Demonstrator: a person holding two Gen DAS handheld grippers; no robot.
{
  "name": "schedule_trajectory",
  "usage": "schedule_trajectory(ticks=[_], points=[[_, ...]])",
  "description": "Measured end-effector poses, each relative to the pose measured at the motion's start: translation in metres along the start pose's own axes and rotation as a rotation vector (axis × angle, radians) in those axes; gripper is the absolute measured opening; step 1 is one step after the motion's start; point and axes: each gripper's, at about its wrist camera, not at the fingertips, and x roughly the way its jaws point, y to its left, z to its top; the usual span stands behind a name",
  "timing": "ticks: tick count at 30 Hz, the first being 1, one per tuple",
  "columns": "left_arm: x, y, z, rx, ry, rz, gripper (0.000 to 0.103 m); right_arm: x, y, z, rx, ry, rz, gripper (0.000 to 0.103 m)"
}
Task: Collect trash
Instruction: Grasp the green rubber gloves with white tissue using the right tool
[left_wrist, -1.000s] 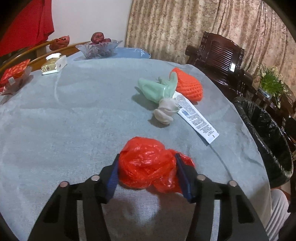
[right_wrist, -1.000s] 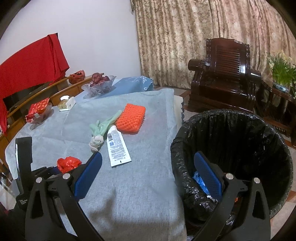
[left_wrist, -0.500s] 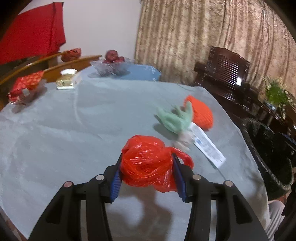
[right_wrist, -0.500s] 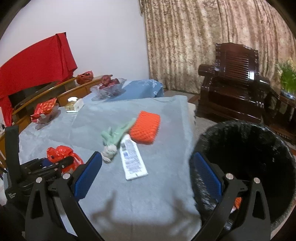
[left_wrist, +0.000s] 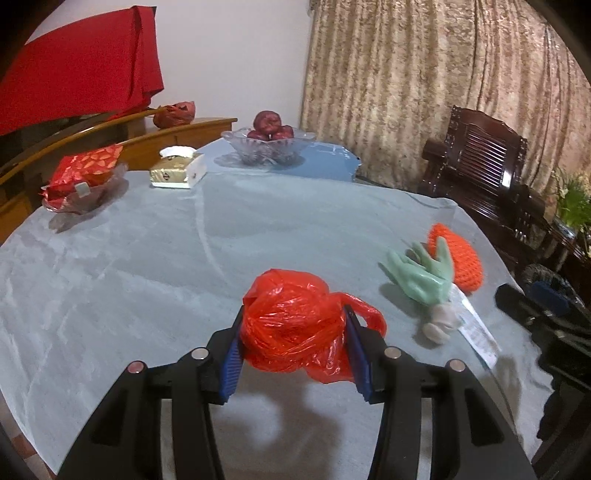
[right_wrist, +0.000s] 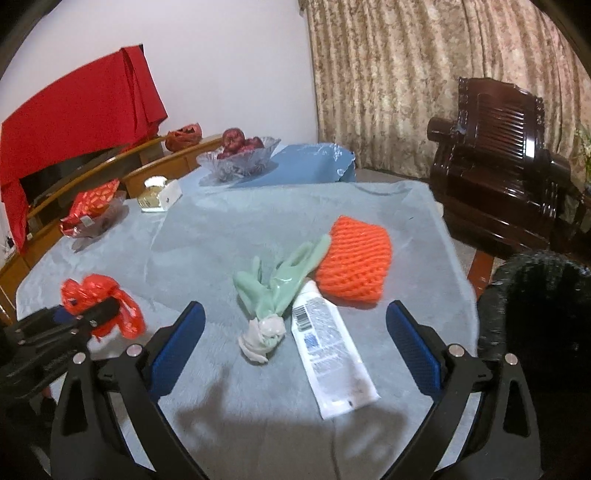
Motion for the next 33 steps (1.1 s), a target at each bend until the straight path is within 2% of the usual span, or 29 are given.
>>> schedule_trajectory(ticks=[7,10,12,15,21,24,33], points=[[0.016,0.012,0.005,-0.002,0.017,0.013,0.049,0.039,0.01,0.002,-0.003,0.06,-0.009,0.084],[0.021,0.016,0.006,-0.006,0.028,0.015,0.049,0.052,0.014,0.003,0.002,0.089,0.002,0.075],[0.025,0.019,0.007,-0.005,0.031,0.017,0.049,0.063,0.017,0.004,-0.002,0.121,0.016,0.064],[0.029,0.023,0.009,-0.013,0.038,0.02,0.049,0.076,0.021,0.005,-0.001,0.159,0.025,0.053],[0.034,0.026,0.01,-0.016,0.046,0.017,0.049,0.085,0.026,0.005,-0.016,0.185,0.031,0.042],[0.036,0.026,0.008,-0.019,0.051,0.015,0.049,0.087,0.028,0.004,-0.03,0.196,0.038,0.029],[0.032,0.02,0.008,-0.02,0.045,0.007,0.049,0.074,0.023,0.005,0.0,0.197,0.102,0.021]])
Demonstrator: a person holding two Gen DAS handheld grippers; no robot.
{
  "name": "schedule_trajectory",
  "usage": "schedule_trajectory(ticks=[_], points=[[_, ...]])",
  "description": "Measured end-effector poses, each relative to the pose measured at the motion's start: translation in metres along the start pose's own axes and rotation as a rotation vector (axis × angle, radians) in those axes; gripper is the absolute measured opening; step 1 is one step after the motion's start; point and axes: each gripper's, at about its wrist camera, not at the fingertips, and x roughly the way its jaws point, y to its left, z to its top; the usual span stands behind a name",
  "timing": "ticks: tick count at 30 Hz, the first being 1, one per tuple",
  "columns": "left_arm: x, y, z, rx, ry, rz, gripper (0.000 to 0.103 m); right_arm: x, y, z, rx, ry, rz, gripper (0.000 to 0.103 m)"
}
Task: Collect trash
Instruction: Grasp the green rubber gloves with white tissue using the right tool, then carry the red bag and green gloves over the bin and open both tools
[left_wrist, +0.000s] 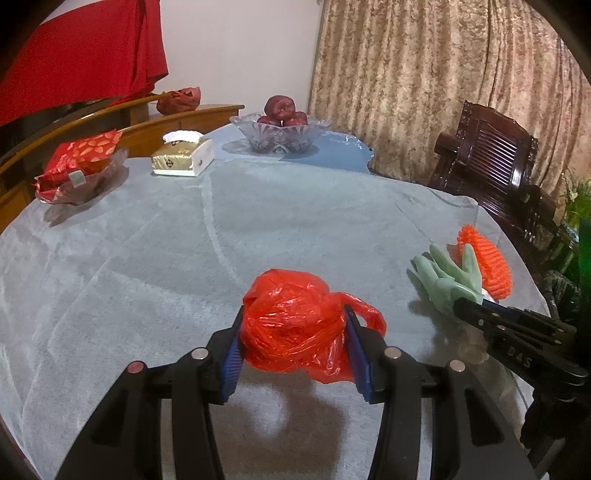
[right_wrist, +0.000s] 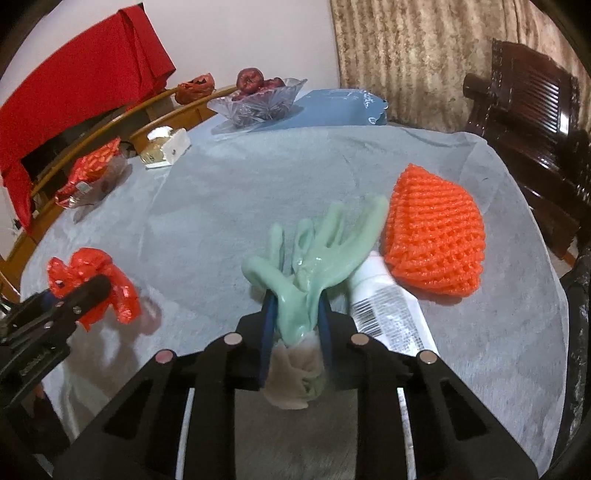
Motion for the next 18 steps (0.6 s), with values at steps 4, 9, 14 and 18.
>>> schedule_trajectory(ticks=[4,9,14,18], points=[[-0.007,-0.005,0.001,0.008,-0.008,-0.009,0.049,-0.022,0.0,0.001,0.015,-0.034,0.032,0.021],[-0.021,-0.019,0.005,0.03,-0.036,-0.026,0.049,-0.052,-0.002,0.005,0.006,-0.082,0.038,0.021],[-0.035,-0.043,0.014,0.059,-0.067,-0.061,0.049,-0.089,-0.008,0.011,-0.014,-0.141,0.022,0.021],[-0.044,-0.065,0.022,0.07,-0.089,-0.108,0.049,-0.118,-0.019,0.014,-0.016,-0.187,0.006,0.021]])
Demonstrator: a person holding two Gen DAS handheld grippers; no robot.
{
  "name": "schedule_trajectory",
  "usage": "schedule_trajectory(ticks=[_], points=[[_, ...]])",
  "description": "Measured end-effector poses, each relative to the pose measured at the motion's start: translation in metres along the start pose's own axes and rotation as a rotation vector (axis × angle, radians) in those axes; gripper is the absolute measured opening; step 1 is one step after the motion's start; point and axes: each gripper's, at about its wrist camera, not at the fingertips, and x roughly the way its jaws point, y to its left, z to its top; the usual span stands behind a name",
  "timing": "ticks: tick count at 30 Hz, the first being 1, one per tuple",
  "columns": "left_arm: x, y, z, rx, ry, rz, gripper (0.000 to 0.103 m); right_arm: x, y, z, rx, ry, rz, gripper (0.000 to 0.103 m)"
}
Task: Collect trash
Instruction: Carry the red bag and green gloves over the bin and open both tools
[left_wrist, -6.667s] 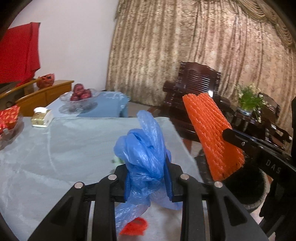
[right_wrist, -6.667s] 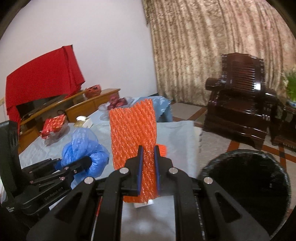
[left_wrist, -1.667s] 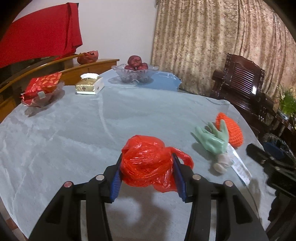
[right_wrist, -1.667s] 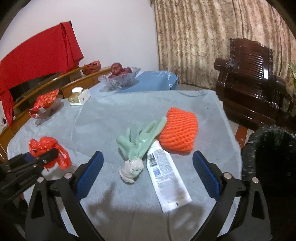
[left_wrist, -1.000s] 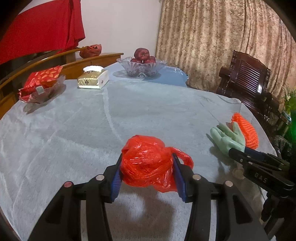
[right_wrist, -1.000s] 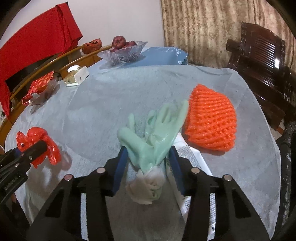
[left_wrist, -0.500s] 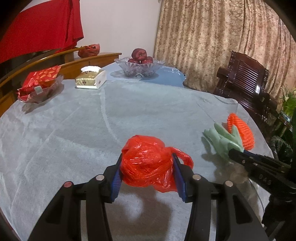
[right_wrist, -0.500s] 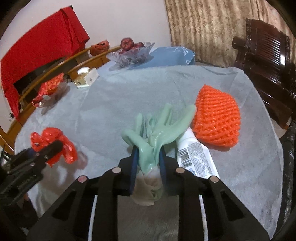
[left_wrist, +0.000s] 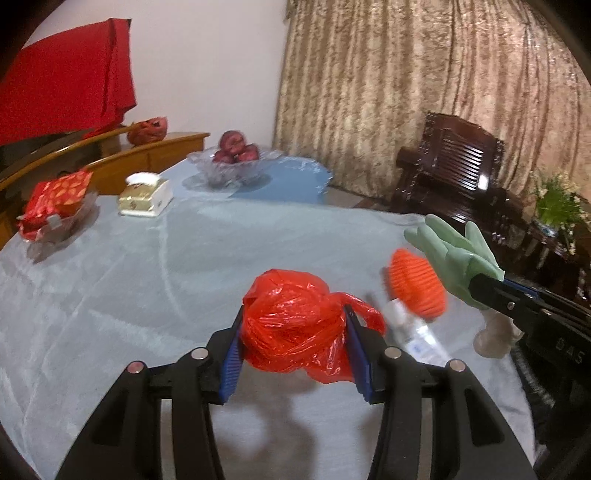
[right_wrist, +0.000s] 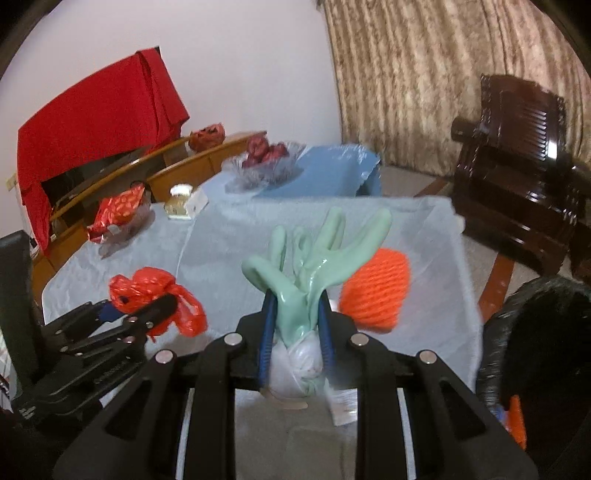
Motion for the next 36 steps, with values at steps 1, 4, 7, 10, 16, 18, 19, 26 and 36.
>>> schedule_trajectory(ticks=[1,4,7,10,16,18,19,26,36], points=[[-0.001,-0.005,0.002,0.003,-0.004,-0.008,0.049,-0.009,-0.004,0.002,0.0,-0.014,-0.009,0.021],[-0.004,-0.024,0.01,0.018,-0.021,-0.043,0.049,-0.026,-0.014,0.006,0.003,-0.042,-0.03,0.021],[-0.006,-0.045,0.016,0.03,-0.031,-0.08,0.049,-0.046,-0.03,0.009,0.015,-0.074,-0.064,0.021],[-0.007,-0.068,0.021,0.049,-0.039,-0.116,0.049,-0.062,-0.049,0.008,0.037,-0.095,-0.098,0.021],[-0.006,-0.117,0.03,0.097,-0.058,-0.192,0.049,-0.094,-0.089,0.004,0.071,-0.132,-0.181,0.021],[-0.006,-0.135,0.031,0.114,-0.061,-0.223,0.049,-0.105,-0.103,0.001,0.084,-0.139,-0.208,0.021],[-0.006,-0.143,0.031,0.121,-0.061,-0.235,0.049,-0.11,-0.111,-0.001,0.09,-0.142,-0.223,0.021],[-0.001,-0.203,0.03,0.178,-0.055,-0.324,0.049,-0.14,-0.154,-0.017,0.132,-0.159,-0.305,0.021],[0.008,-0.278,0.019,0.254,-0.036,-0.406,0.049,-0.17,-0.207,-0.045,0.191,-0.158,-0.403,0.021]])
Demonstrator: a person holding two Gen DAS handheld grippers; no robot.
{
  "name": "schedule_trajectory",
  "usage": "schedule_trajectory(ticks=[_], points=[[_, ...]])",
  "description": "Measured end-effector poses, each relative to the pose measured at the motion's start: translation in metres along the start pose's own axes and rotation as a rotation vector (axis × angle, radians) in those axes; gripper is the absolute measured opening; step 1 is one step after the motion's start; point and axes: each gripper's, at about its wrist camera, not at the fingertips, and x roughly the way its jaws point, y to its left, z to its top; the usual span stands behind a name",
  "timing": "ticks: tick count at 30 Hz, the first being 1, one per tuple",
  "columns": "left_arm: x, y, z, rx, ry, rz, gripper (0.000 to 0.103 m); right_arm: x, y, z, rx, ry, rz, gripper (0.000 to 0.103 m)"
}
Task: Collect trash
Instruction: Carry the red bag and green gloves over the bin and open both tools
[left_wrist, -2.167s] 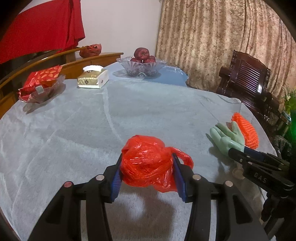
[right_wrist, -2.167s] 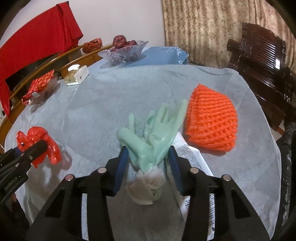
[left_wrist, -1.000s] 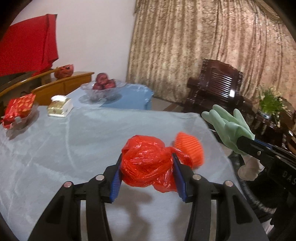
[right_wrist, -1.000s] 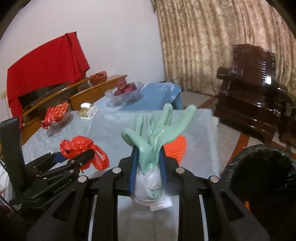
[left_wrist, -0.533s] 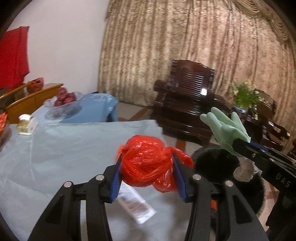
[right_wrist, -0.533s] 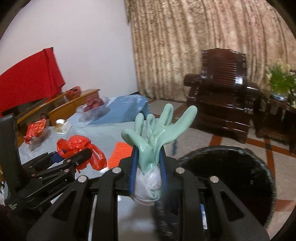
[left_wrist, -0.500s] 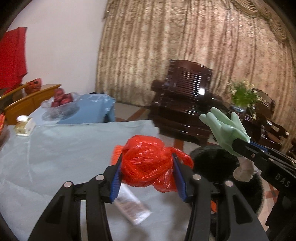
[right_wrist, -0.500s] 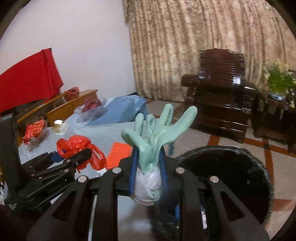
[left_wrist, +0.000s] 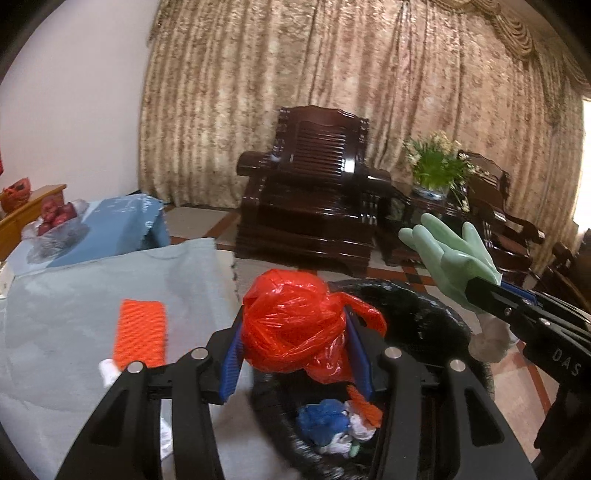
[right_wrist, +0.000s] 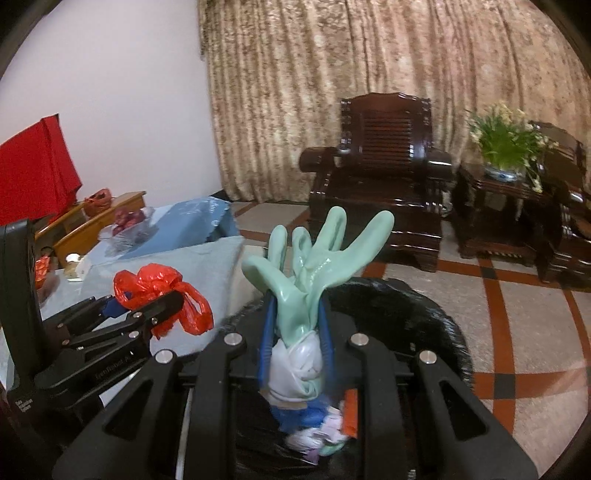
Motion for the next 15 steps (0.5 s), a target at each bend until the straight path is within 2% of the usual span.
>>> schedule_trajectory(ticks=[9,15], points=[[0.031,-0.037,-0.006,0.035,0.029,-0.033,0.049,0.011,-0.04,-0.024,0.051,0.05,-0.059,0.021],[0.05,-0.047,-0.018,0.031,0.082,-0.056,0.052,0.023,-0.057,-0.038,0.066,0.093,-0.073,0.024]])
